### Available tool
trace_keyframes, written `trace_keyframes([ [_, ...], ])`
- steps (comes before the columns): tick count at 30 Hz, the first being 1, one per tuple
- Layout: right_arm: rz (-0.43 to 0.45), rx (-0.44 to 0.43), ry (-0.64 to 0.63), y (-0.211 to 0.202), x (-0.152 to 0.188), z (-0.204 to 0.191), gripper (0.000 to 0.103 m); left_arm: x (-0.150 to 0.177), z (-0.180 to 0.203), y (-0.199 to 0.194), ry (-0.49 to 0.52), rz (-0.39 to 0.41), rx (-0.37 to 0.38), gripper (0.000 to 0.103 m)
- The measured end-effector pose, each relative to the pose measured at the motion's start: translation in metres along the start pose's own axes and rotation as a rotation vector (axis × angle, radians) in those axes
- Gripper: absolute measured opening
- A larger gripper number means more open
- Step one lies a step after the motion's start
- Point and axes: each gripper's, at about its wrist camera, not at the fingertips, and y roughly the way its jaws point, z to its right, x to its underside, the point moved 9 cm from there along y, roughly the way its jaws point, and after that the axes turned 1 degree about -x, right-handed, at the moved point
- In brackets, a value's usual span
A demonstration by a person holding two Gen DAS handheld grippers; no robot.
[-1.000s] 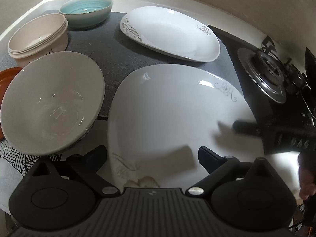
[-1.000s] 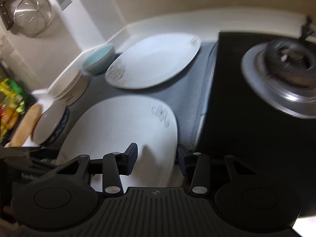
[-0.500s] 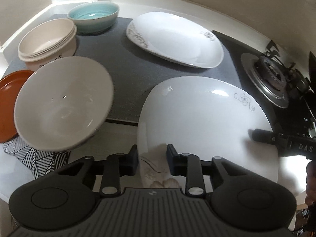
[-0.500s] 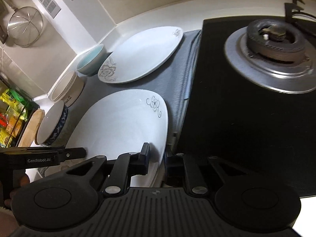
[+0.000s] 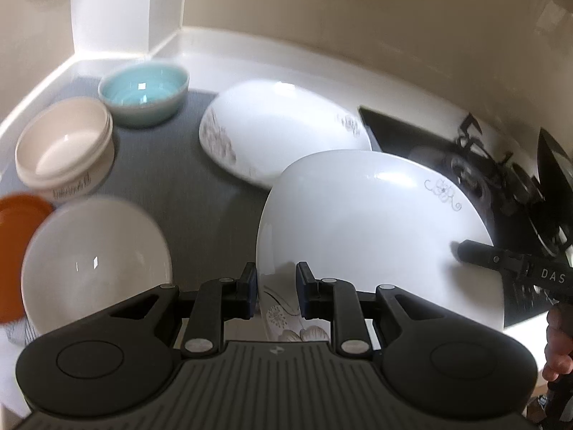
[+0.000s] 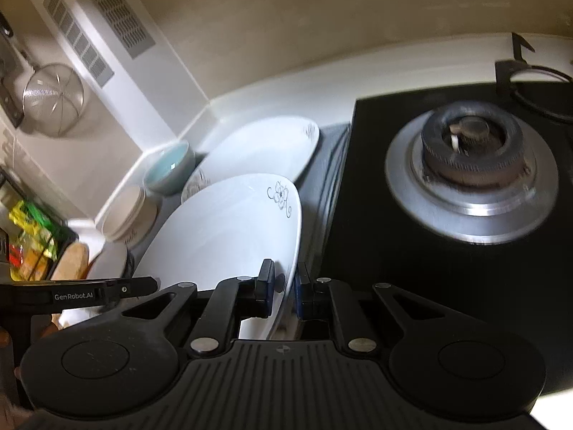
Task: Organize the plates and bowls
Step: 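Lift the white square plate with both grippers onto the other white plate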
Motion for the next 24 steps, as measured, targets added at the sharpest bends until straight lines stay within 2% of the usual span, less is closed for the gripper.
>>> trace_keyframes([
  [5, 0.042, -0.024, -0.018, 0.011, -0.023, -0.002, 0.013, -0.030, -0.003, 0.005, 0.010, 0.050, -0.023, 0.025],
  [19, -0.007, 0.002, 0.049, 0.083, -0.063, 0.013, 0.013, -0.082, -0.020, 0.072, -0.007, -0.021, -0.100, 0.025],
  [24, -0.035, 0.029, 0.061, 0.106, -0.075, 0.017, 0.013, -0.099, -0.024, 0.086, 0.020, -0.026, -0.124, 0.025],
])
